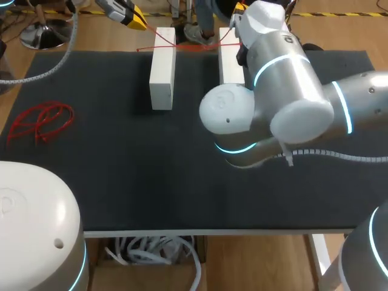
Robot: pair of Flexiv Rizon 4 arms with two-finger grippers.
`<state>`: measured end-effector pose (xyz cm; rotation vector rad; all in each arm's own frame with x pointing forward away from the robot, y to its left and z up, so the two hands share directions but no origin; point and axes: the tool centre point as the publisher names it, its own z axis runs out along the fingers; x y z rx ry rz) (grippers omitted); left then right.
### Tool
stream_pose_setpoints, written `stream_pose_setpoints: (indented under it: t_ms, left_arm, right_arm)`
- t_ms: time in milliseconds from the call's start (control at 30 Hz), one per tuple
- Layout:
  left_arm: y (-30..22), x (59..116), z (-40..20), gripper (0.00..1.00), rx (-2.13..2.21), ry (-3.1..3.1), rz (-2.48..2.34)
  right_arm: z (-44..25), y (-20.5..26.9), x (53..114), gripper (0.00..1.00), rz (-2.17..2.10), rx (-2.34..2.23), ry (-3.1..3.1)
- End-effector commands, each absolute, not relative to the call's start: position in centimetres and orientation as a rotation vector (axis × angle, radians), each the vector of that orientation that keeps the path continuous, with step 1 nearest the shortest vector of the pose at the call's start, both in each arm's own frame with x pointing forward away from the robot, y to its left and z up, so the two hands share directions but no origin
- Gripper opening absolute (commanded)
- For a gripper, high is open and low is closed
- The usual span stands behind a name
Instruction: Grab the tape and strap the tape.
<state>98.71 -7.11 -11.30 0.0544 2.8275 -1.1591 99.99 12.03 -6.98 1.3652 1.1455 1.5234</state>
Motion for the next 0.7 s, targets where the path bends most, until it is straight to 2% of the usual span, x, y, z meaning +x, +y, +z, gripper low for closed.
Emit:
stream_pose_setpoints:
  t_ms: [33, 700]
  left_arm:
    - [-7.1, 98.7, -11.3, 0.00, 0.055, 2.830, -1.156]
    - [-7.1, 98.7, -11.3, 0.00, 0.055, 2.830, -1.156]
  right_arm:
    - [-6.4, 13.2, 100.2, 0.00, 1.340, 1.470, 1.068]
    - [-4.5, 16.5, 99.3, 0.00, 1.155, 1.209, 1.167]
